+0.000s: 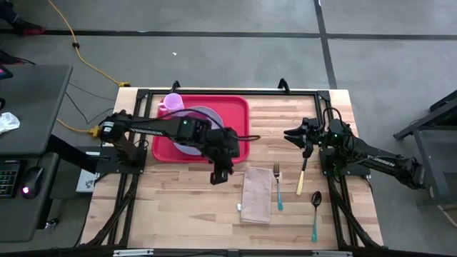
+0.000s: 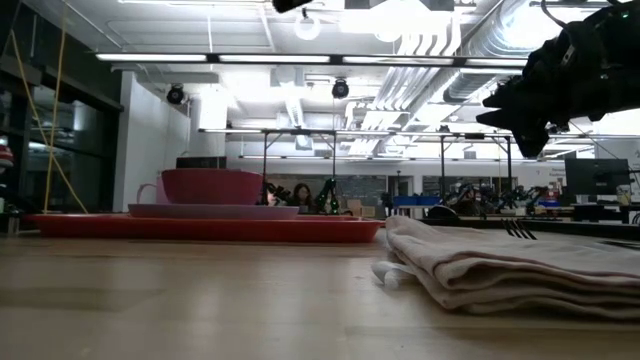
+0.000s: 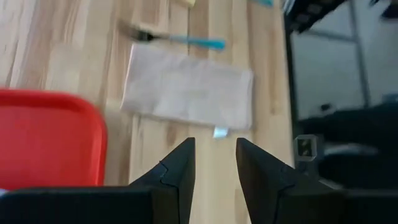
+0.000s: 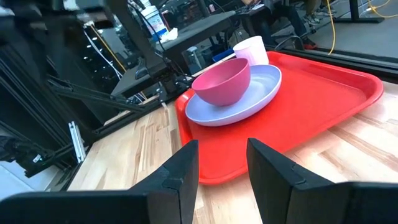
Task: Set up tray
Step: Put the brown napkin beside the blue plate on the red tray
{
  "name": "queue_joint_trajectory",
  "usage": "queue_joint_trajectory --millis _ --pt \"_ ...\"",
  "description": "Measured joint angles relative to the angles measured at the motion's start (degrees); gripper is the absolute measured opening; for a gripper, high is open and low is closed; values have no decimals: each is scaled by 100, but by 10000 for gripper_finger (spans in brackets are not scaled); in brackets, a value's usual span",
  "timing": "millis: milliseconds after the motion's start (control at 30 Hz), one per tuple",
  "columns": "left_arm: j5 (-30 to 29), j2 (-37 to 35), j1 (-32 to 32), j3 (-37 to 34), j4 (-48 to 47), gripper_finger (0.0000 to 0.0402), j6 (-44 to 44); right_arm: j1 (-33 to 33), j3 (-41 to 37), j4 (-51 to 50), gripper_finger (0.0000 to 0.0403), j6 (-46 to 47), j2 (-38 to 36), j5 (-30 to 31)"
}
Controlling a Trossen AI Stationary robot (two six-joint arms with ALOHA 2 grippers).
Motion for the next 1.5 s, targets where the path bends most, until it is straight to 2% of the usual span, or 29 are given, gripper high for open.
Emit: queue_joint_trajectory --millis 167,333,400,933,1300,1500 --pt "-134 401 20 -15 408 145 72 0 0 -65 114 -17 15 -9" --pt "-367 828 18 3 1236 145 92 0 0 -144 114 -7 -5 -33" --pt "-382 998 18 5 1231 145 -37 0 0 -146 114 -20 34 -51" --pt "-74 1894 -79 5 1156 145 -2973 0 0 -173 114 -63 35 -354" --pt "-146 2422 -473 1 1164 145 -4695 0 0 -175 114 -173 35 -354" --pt "-428 2636 -636 1 1293 145 -5527 0 0 -163 114 -173 35 -391"
